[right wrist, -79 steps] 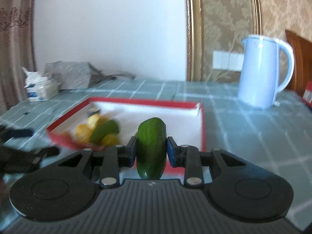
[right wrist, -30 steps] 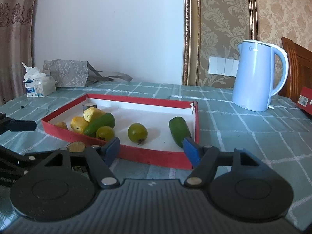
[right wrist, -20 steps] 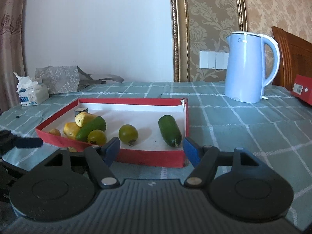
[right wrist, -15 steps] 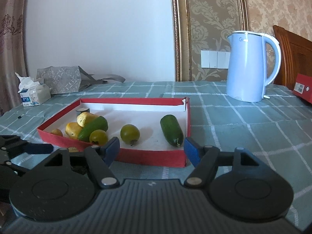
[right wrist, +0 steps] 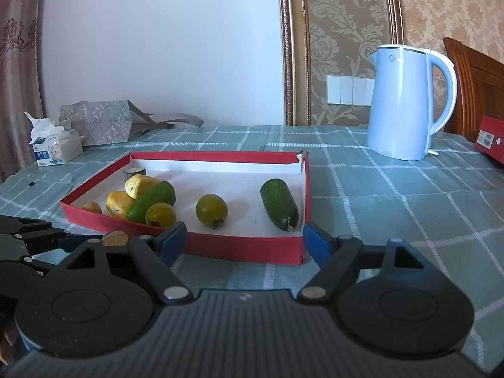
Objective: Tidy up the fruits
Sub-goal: 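Grasp the dark cylindrical slice beside the tray with the left tool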
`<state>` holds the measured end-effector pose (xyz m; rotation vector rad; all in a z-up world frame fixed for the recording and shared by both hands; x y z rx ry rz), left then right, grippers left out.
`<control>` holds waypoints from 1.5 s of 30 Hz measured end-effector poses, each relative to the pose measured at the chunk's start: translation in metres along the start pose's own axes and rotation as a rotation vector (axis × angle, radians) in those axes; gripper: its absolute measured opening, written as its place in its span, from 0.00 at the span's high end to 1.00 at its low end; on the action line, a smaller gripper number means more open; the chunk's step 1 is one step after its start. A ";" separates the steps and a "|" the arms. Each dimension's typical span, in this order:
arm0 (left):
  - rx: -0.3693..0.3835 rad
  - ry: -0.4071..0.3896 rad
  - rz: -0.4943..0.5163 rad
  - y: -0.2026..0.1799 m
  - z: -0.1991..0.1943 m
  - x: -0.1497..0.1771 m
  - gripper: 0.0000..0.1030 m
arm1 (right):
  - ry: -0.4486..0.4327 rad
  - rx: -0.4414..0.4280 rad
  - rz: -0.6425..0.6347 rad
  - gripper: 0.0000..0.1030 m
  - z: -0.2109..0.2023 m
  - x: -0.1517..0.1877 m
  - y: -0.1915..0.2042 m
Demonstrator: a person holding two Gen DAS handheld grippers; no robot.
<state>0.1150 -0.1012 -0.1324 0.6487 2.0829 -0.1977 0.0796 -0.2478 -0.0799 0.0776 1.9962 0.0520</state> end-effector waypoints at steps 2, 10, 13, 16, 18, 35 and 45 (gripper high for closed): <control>0.019 -0.002 -0.005 -0.001 0.000 -0.001 0.62 | 0.002 0.001 -0.001 0.23 0.000 0.000 0.000; 0.036 -0.002 -0.025 -0.001 0.001 -0.002 0.67 | 0.008 0.008 -0.007 0.23 0.002 0.002 0.000; 0.032 -0.003 -0.033 0.002 -0.002 0.000 0.67 | 0.016 0.006 -0.014 0.23 0.003 0.003 0.001; 0.035 -0.004 -0.047 0.007 -0.005 0.003 0.67 | 0.022 0.005 -0.025 0.23 0.005 0.004 0.004; 0.045 -0.004 -0.047 0.008 -0.007 0.004 0.67 | 0.024 0.003 -0.031 0.23 0.006 0.005 0.005; 0.004 -0.048 -0.090 0.043 -0.038 0.016 0.67 | 0.076 -0.110 -0.153 0.27 0.016 0.020 0.053; -0.070 -0.031 -0.201 0.093 -0.036 0.024 0.67 | 0.147 -0.172 -0.124 0.37 0.034 0.023 0.072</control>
Point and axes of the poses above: each gripper's, at about its wrist camera, not at the fingertips, and z roughly the way its jaws point, y to its left, x to its underside, the point moved 10 cm from there along z, roughly the way its jaws point, and after that the axes turned 2 degrees about -x, right-handed, at the moved point
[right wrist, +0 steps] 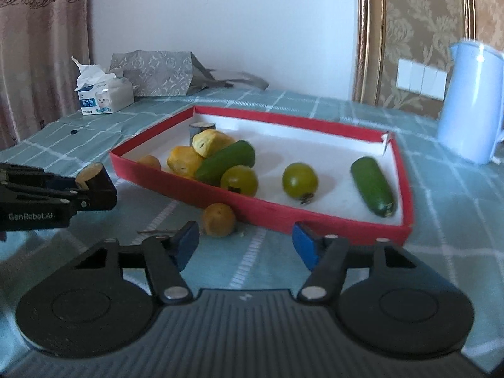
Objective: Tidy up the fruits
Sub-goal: 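Grasp the dark cylindrical slice beside the tray with the left tool, then grasp the small brown fruit with the right tool while the left tool holds the slice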
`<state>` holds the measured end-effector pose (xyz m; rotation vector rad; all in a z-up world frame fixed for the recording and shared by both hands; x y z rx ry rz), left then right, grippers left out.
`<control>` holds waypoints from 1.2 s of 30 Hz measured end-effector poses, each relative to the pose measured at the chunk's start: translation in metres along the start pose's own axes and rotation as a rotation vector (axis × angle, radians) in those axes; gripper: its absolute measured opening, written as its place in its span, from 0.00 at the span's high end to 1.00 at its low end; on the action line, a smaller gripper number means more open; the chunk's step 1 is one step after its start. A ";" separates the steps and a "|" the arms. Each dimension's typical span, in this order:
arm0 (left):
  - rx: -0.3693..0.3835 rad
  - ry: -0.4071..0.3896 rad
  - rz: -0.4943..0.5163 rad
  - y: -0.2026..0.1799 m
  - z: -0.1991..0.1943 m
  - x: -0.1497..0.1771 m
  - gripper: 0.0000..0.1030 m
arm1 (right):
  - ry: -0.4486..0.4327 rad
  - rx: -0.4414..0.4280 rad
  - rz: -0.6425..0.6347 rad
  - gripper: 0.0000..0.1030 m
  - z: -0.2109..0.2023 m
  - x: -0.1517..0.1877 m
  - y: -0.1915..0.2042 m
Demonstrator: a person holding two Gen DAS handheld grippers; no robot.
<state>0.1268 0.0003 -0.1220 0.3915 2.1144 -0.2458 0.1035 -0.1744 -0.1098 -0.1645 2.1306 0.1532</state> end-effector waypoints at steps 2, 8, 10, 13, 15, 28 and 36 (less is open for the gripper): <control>0.000 0.008 0.003 0.000 0.002 0.001 0.67 | 0.006 -0.003 0.004 0.38 0.004 -0.001 0.002; 0.015 0.024 0.015 -0.005 0.006 0.005 0.67 | 0.038 0.012 -0.031 0.56 0.017 0.000 0.013; 0.020 0.030 0.011 -0.006 0.007 0.005 0.67 | 0.044 0.020 -0.043 0.58 0.020 0.000 0.017; 0.022 0.030 0.008 -0.005 0.007 0.006 0.67 | 0.051 0.023 -0.051 0.58 0.024 -0.001 0.022; 0.021 0.030 0.009 -0.005 0.007 0.006 0.67 | 0.052 0.028 -0.044 0.58 0.024 -0.001 0.023; 0.023 0.030 0.006 -0.004 0.007 0.006 0.67 | 0.044 0.049 -0.065 0.70 0.025 -0.002 0.027; 0.023 0.030 0.006 -0.004 0.007 0.006 0.67 | 0.026 0.060 -0.069 0.70 0.014 0.000 0.023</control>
Point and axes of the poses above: each gripper's, at about its wrist camera, not at the fingertips, and z roughly the way its jaws point, y to its left, x to its underside, the point moved 10 cm from there along z, roughly the way its jaws point, and after that the axes turned 2 degrees about -x, right-handed, at the moved point
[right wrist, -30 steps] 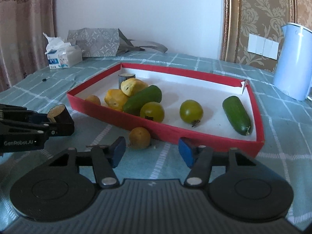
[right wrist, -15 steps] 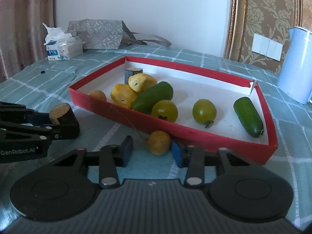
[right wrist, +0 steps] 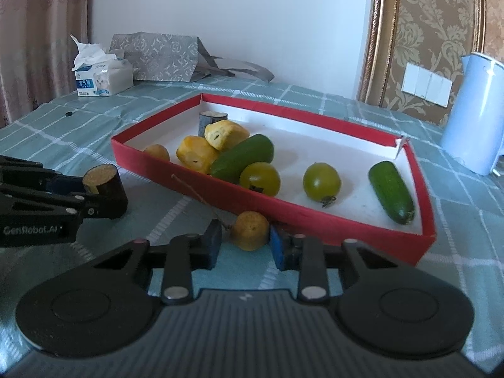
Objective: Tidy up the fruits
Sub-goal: 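Grasp the small brown fruit with the right tool while the left tool holds the slice, then lower the dark slice into the red tray and open the left tool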
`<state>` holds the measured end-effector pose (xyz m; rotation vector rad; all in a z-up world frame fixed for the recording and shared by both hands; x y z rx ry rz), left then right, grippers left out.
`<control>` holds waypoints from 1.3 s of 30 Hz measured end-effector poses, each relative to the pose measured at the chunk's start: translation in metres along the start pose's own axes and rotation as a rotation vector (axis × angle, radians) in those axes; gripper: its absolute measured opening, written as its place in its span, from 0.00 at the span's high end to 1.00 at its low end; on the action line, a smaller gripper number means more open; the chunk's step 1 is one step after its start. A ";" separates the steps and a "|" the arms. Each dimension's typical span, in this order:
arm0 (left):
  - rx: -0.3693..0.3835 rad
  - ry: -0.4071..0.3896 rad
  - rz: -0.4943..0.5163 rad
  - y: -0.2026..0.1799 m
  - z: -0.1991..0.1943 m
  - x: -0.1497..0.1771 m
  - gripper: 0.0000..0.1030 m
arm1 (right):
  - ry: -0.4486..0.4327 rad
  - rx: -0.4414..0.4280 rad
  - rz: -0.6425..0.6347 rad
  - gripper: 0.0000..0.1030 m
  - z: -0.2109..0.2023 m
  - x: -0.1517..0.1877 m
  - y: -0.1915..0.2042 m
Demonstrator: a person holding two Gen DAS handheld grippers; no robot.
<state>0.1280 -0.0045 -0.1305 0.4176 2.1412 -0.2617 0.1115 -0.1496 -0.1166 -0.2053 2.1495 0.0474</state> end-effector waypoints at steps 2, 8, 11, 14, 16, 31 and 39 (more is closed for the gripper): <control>-0.002 0.000 0.003 0.000 0.000 0.000 0.67 | -0.003 0.000 0.004 0.70 -0.004 0.001 -0.003; -0.040 0.003 0.019 -0.003 0.000 0.000 0.68 | -0.029 0.011 0.022 0.70 -0.017 0.004 -0.014; -0.067 0.004 0.023 -0.005 0.000 0.000 0.68 | -0.028 0.014 0.039 0.70 -0.018 0.005 -0.020; -0.087 0.005 0.022 -0.005 0.000 -0.001 0.68 | -0.034 0.015 0.055 0.70 -0.021 0.006 -0.024; -0.096 0.006 0.022 -0.003 0.000 -0.001 0.68 | -0.039 0.017 0.062 0.70 -0.023 0.006 -0.026; -0.151 -0.055 0.062 -0.012 -0.026 -0.023 0.68 | -0.104 0.025 0.105 0.70 -0.041 0.001 -0.042; -0.094 -0.089 0.082 -0.034 -0.021 -0.052 0.68 | -0.157 0.069 0.185 0.70 -0.053 -0.005 -0.072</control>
Point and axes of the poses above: each gripper's, at about its wrist camera, not at the fingertips, and z roughly the way its jaws point, y to its left, x to its underside, the point moved 10 cm from there along z, roughly the way its jaws point, and after that the axes turned 2 degrees about -x, right-handed, at the moved point
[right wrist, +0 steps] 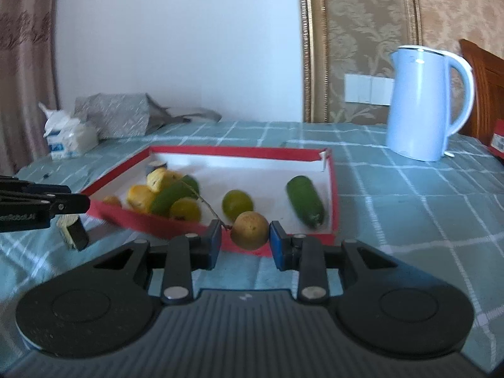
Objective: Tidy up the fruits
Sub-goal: 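Lower the dark slice into the red tray and open the left tool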
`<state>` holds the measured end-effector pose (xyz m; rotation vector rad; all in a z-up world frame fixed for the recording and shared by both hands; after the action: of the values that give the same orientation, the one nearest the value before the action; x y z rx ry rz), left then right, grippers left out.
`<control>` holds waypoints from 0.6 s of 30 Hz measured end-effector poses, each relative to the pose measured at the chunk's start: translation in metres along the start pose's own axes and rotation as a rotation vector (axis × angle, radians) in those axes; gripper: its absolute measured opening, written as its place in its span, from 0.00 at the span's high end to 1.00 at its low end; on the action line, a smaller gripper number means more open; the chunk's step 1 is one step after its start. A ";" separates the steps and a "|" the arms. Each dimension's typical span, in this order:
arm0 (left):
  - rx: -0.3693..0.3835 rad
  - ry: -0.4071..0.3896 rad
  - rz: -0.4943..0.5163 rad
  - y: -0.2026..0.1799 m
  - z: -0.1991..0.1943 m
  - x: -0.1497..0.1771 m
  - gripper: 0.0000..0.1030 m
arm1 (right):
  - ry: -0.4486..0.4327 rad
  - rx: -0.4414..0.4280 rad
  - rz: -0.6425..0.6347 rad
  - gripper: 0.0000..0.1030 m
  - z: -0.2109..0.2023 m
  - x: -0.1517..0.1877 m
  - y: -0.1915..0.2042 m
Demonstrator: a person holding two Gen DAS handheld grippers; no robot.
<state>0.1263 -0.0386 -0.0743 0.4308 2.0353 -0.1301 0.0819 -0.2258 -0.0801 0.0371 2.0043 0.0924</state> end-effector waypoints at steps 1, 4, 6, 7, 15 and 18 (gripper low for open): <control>0.002 0.000 0.011 -0.004 0.005 -0.006 0.68 | -0.005 0.002 0.007 0.70 -0.001 -0.001 -0.003; 0.006 0.004 0.021 -0.012 0.022 -0.020 0.68 | -0.018 0.007 0.015 0.70 -0.003 -0.003 -0.006; 0.029 0.015 0.018 -0.018 0.035 -0.028 0.68 | -0.024 0.011 0.014 0.70 -0.004 -0.004 -0.007; 0.031 0.013 0.019 -0.021 0.041 -0.032 0.68 | -0.025 0.010 0.015 0.70 -0.004 -0.004 -0.007; 0.020 0.004 0.021 -0.006 0.026 -0.032 0.67 | 0.000 -0.015 0.026 0.70 -0.001 0.000 -0.006; -0.010 0.008 0.026 0.010 0.004 -0.011 0.56 | 0.002 -0.035 0.022 0.70 -0.002 -0.001 -0.002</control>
<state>0.1376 -0.0333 -0.0657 0.4523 2.0365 -0.1021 0.0804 -0.2284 -0.0789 0.0366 2.0044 0.1422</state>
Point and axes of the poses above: each gripper's, at about its wrist camera, not at the fingertips, and z roughly the way its jaws point, y to its left, x to its underside, the point moved 10 cm from there along z, roughly the way its jaws point, and after that the axes turned 2 degrees about -x, right-handed, at the moved point
